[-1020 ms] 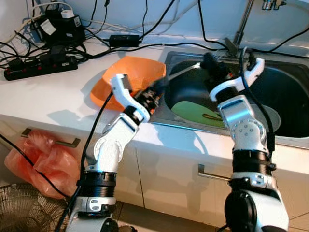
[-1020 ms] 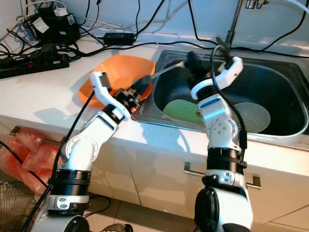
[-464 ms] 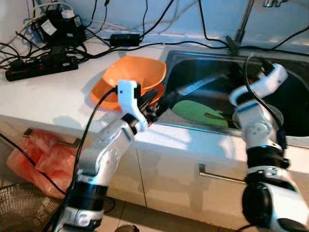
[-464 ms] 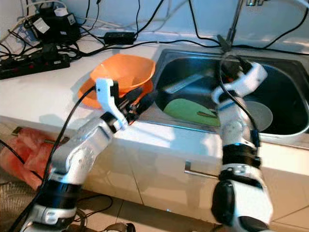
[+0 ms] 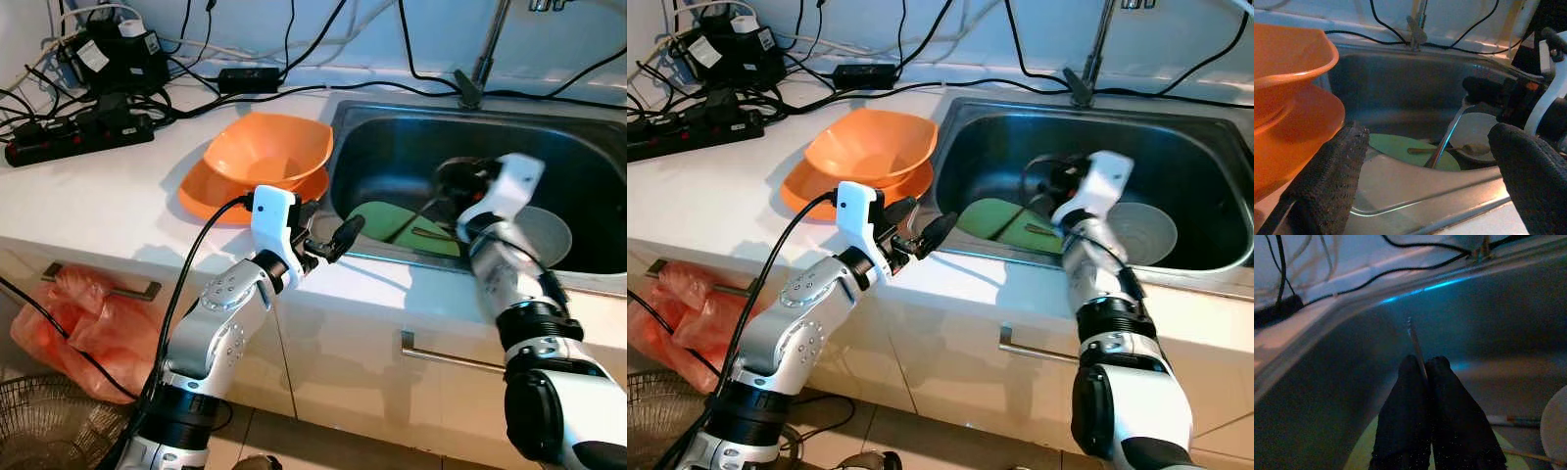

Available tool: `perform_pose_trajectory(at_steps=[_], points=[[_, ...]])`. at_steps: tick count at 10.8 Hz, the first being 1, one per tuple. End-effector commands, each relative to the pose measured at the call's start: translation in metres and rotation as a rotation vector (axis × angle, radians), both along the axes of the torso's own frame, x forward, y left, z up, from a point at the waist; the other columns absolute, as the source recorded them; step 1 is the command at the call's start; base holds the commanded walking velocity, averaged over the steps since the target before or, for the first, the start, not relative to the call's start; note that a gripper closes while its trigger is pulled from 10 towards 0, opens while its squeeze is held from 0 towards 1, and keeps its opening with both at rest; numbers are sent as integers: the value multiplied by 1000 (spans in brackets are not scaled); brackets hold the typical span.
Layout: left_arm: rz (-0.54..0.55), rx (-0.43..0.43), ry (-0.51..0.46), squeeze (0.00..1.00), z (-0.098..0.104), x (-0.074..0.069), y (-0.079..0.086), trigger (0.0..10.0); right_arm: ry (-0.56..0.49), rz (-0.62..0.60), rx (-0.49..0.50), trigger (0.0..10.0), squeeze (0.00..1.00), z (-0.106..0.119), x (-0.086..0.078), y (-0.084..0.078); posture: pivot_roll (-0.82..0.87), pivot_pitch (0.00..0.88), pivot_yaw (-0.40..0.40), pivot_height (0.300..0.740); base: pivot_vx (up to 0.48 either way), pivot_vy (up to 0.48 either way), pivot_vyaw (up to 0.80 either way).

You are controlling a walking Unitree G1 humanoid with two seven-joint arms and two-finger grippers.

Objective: Kitchen organization

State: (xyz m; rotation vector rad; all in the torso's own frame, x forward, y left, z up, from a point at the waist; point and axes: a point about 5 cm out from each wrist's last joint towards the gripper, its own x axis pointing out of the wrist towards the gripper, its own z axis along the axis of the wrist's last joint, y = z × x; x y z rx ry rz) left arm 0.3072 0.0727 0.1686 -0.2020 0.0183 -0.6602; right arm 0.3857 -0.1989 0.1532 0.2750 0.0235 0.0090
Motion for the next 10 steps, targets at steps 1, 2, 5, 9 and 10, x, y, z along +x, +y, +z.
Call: perform_pose_trajectory(at_steps=[1, 2, 5, 9, 10], points=[[10, 17, -11, 0, 0, 3, -2, 10000, -21, 6, -26, 10000, 0, 7, 4, 2, 155, 98, 89, 740, 0, 0, 0], [12, 25, -7, 0, -1, 6, -4, 10000, -10, 27, -54, 10000, 1000, 5, 5, 5, 160, 107, 101, 740, 0, 0, 0], [31, 50, 8, 0, -7, 6, 5, 10000, 13, 51, -85, 10000, 1000, 2, 7, 9, 148, 110, 110, 740, 0, 0, 0], [151, 18, -54, 0, 2, 19, 9, 10000, 0, 31, -89, 10000, 1000, 8, 10, 7, 111, 53, 88, 740, 0, 0, 0], [171, 16, -66, 0, 3, 22, 8, 10000, 1, 31, -91, 10000, 1000, 7, 9, 8, 102, 48, 79, 740, 0, 0, 0]])
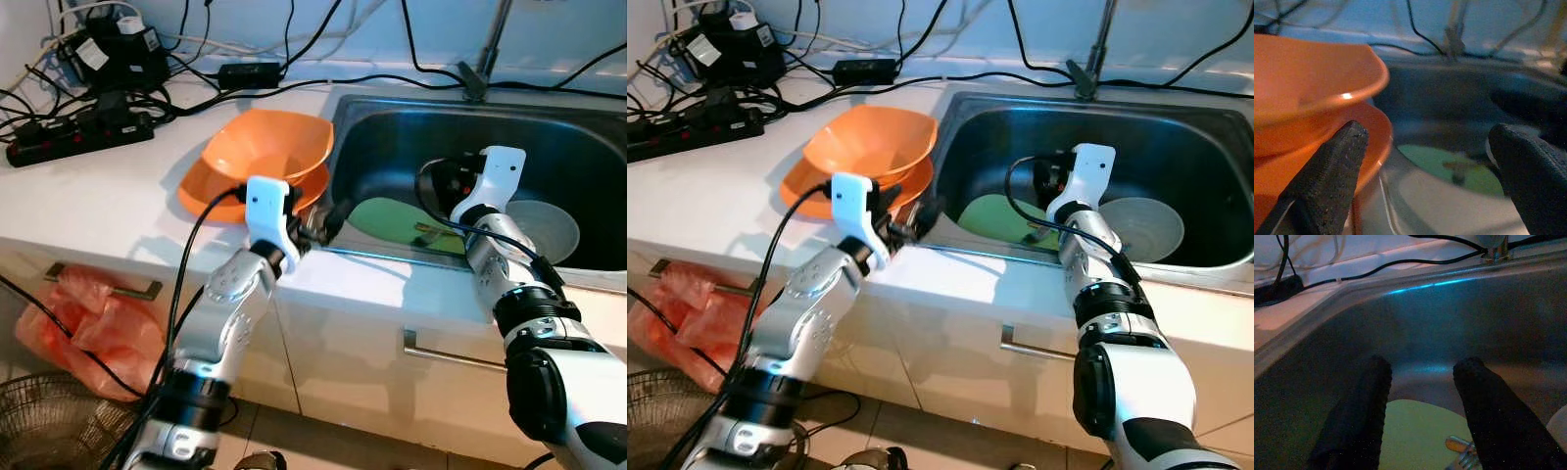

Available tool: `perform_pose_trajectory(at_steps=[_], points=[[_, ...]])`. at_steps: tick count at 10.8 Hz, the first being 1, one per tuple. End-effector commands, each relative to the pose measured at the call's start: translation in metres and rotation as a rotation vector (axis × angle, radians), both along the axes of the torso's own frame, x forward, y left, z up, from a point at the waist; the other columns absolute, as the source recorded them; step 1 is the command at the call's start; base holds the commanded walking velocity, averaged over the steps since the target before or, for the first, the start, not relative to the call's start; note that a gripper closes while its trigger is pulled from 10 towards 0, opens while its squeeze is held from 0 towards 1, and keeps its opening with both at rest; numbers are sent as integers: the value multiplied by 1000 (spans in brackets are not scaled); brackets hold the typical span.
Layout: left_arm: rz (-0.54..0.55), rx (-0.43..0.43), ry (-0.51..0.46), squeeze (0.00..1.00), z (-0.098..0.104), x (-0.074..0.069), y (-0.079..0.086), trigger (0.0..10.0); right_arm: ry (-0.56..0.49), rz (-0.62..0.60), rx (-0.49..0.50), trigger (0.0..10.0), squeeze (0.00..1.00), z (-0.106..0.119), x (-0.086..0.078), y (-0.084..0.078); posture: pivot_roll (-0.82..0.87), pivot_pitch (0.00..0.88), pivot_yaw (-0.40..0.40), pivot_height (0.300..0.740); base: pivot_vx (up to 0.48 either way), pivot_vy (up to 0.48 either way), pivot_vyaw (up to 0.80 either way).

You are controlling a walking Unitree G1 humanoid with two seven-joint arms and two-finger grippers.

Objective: Kitchen organization

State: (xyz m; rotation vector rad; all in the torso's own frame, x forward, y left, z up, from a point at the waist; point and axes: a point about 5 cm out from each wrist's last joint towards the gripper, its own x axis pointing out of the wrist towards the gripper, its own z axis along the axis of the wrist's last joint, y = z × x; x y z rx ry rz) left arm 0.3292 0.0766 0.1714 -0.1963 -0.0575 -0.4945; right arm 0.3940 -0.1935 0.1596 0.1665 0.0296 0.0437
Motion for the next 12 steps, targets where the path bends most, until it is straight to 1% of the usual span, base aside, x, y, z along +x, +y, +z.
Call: perform_pose_trajectory(at_steps=[1, 3, 4, 5, 7, 8, 9, 10, 12], points=[[49, -4, -12, 0, 1, 3, 5, 10000, 7, 7, -8, 10000, 1000, -6, -2, 4, 81, 38, 51, 740, 0, 0, 0], [118, -14, -29, 0, -5, 3, 10, 10000, -18, 29, -11, 10000, 1000, -10, -7, 11, 55, 14, 42, 740, 0, 0, 0], [123, -21, -23, 0, -6, 5, 11, 10000, -34, 35, -8, 10000, 1000, -9, -9, 14, 41, 8, 54, 740, 0, 0, 0], [123, -19, -25, 0, -5, 7, 11, 10000, -30, 33, -4, 10000, 1000, -10, -10, 18, 31, 8, 69, 740, 0, 0, 0], [105, 0, -35, 0, -3, 11, 9, 10000, -42, 42, 12, 10000, 1000, -15, -17, 24, 25, 8, 96, 740, 0, 0, -759], [101, 3, -53, 0, 1, 13, 7, 10000, -46, 49, 16, 10000, 1000, -17, -22, 27, 30, 12, 96, 740, 0, 0, -763], [115, 10, -67, 0, 3, 13, 8, 10000, -55, 58, 17, 10000, 1000, -16, -23, 29, 44, 14, 95, 740, 0, 0, -756], [142, 34, -93, 0, 5, 12, 13, 10000, -60, 67, 13, 10000, 1000, -15, -25, 31, 57, 14, 96, 740, 0, 0, -563], [165, 47, -92, 0, 3, 10, 21, 10000, -77, 74, 24, 10000, 965, -13, -27, 34, 81, 12, 113, 740, 0, 0, 0]])
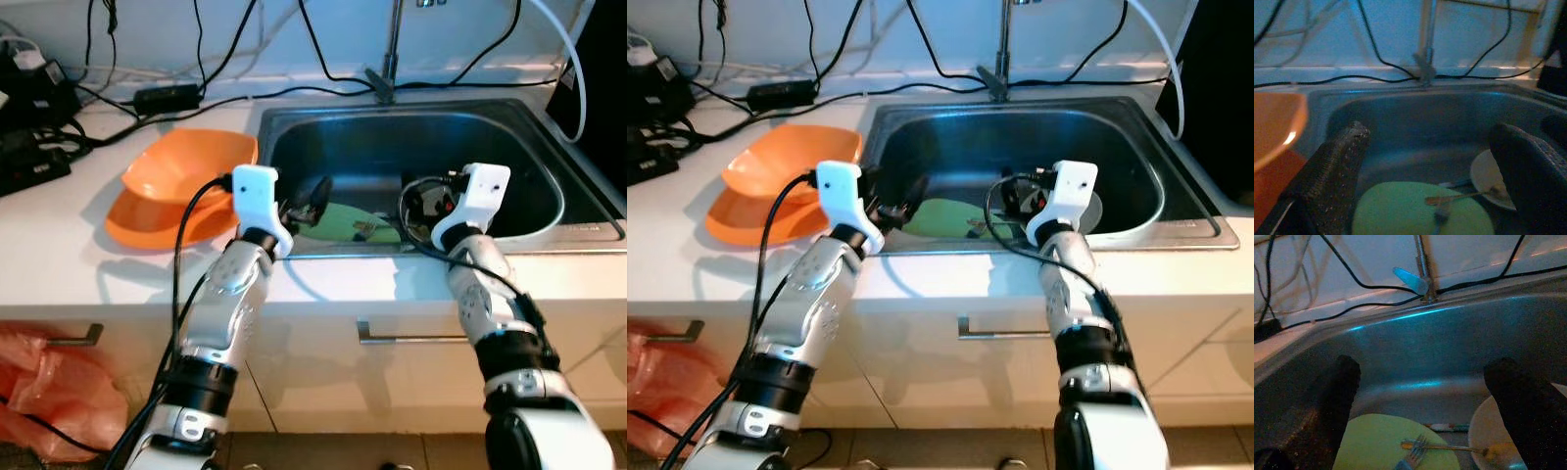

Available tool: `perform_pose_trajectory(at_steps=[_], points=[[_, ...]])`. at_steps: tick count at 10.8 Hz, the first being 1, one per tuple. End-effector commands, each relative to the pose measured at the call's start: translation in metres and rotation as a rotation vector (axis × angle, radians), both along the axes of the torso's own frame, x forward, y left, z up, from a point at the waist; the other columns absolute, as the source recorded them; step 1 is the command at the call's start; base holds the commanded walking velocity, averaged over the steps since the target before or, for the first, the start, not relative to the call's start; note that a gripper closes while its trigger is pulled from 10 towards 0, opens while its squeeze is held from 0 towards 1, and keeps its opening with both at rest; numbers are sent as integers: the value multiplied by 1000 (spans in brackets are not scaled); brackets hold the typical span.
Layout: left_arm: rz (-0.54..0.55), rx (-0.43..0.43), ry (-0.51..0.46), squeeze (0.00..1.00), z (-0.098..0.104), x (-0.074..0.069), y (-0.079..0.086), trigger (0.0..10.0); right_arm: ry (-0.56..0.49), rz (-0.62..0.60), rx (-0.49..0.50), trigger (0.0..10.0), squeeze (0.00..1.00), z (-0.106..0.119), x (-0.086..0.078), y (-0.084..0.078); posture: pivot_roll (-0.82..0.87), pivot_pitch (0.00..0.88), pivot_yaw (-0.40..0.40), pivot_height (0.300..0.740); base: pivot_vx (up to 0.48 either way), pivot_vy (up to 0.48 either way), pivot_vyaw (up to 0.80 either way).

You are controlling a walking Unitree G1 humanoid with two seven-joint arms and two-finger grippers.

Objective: Kitchen organization

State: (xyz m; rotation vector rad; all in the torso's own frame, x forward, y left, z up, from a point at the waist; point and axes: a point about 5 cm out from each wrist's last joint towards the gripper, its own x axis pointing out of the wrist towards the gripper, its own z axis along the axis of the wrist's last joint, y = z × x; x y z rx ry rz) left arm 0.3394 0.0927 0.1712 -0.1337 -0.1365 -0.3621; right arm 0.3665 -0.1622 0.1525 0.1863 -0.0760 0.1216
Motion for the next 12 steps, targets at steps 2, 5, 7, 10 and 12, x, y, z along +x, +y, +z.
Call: perform_pose_trajectory(at_steps=[2, 5, 7, 10, 12], points=[[32, 15, -12, 0, 4, 0, 7, 10000, 21, 11, 18, 10000, 949, -2, -4, 6, 82, 12, 120, 740, 0, 0, 0], [105, 92, -125, 0, 18, -1, 19, 10000, -120, 9, 73, 10000, 933, 23, -19, 8, 87, 16, 146, 740, 0, 0, 0], [163, 171, -183, 0, 14, -6, 32, 10000, -164, 22, 43, 10000, 937, 32, -33, 10, 71, 24, 151, 740, 0, 0, 0], [244, 166, -163, 0, 10, -28, 49, 10000, -176, 50, -6, 10000, 941, 35, -59, 10, 67, 33, 157, 740, 0, 0, 0], [345, 168, -191, 0, 8, -37, 77, 10000, -171, 78, -33, 10000, 941, 32, -70, 13, 65, 35, 159, 740, 0, 0, 0]])
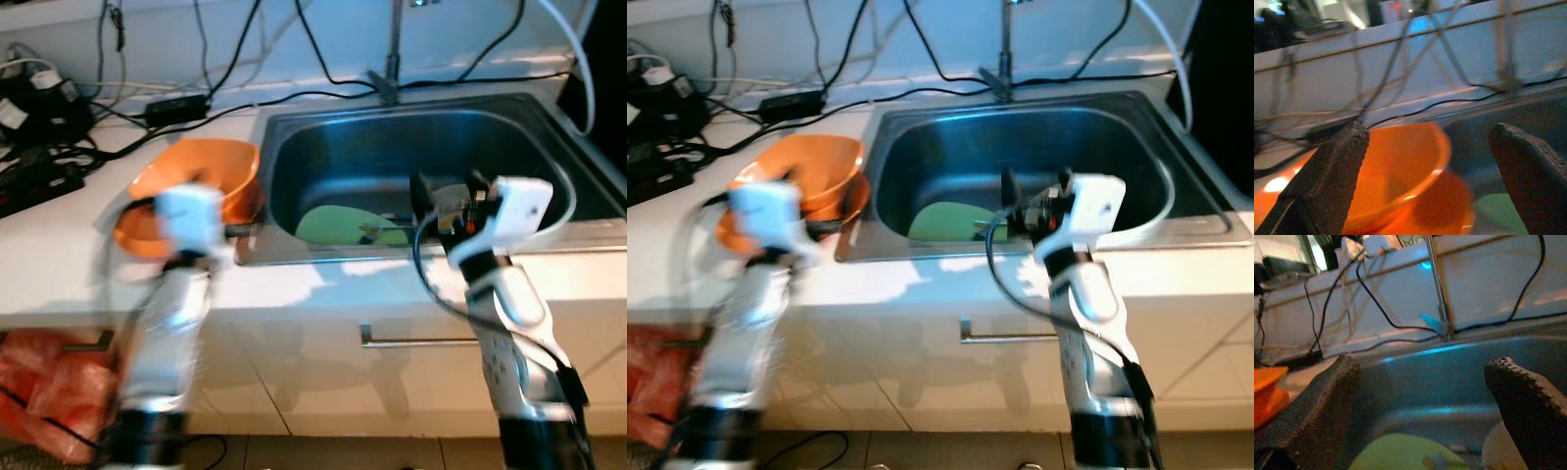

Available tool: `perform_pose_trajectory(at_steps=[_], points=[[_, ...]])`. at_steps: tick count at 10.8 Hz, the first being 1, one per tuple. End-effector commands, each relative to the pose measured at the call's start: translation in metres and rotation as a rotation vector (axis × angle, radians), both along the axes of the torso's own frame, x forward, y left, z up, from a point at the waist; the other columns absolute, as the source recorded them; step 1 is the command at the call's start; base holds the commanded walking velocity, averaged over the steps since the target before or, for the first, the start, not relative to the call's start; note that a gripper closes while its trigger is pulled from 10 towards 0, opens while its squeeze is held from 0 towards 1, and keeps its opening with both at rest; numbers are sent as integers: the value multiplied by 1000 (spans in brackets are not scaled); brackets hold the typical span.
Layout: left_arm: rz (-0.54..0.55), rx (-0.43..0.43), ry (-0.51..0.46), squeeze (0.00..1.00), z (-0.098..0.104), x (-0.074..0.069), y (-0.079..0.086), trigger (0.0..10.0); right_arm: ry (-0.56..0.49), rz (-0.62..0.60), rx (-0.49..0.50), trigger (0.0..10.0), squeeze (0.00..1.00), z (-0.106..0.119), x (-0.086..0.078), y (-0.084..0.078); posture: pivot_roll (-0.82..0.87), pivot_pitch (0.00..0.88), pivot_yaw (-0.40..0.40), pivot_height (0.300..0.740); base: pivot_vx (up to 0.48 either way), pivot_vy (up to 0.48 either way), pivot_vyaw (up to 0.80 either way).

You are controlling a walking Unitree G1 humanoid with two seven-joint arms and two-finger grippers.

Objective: Kitchen organization

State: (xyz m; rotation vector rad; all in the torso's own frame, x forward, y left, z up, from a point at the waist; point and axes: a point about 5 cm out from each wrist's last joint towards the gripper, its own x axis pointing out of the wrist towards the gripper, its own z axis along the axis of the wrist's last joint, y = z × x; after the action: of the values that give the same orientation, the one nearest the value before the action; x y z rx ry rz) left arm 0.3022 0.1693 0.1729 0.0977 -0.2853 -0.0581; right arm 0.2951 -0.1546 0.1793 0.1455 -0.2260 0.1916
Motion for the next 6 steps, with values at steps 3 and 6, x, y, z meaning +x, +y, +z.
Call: perform_pose_trajectory(at_steps=[3, 6], points=[[37, 96, 65, 0, -24, -16, 23, 10000, 4, 14, -13, 10000, 949, 1, -7, 8, 59, 31, 160, 740, 0, 0, 0], [27, 91, 129, 0, -47, -22, 23, 10000, 26, 13, -35, 10000, 949, -8, -7, 11, 66, 27, 159, 740, 0, 0, 0]])
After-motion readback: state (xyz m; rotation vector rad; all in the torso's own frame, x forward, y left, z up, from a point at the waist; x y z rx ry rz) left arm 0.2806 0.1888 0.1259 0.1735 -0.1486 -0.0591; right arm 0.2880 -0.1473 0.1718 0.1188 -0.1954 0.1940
